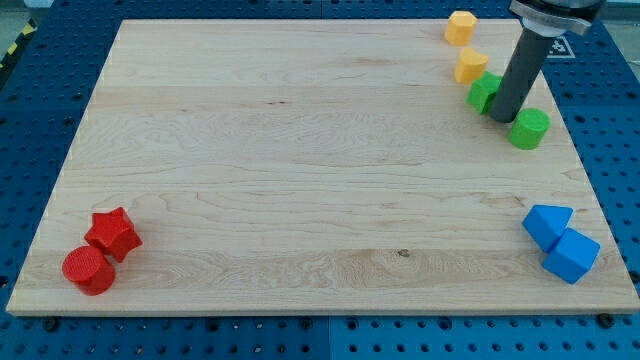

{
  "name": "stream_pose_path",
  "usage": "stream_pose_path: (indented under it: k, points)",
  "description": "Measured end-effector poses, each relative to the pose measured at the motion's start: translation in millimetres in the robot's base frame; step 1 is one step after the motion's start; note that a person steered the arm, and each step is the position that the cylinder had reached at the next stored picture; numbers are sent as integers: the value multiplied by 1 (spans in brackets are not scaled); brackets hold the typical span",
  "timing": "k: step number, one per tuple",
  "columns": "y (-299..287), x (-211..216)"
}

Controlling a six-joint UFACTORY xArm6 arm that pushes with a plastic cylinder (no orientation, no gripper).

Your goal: Move the green star above the green circle

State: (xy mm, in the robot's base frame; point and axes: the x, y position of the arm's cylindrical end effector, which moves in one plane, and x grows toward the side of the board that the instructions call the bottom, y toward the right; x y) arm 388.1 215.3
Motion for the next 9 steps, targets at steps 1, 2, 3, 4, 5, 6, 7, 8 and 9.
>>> stream_pose_path:
  k: [1, 2, 3, 4, 5, 6, 7, 8, 9]
  points:
    - [-24, 1]
    - [-35, -2]
    - [-37, -8]
    - [-40, -12]
    - [-43, -16]
    - [-42, -31]
    - [-42, -35]
    - [-38, -35]
    - [-20, -35]
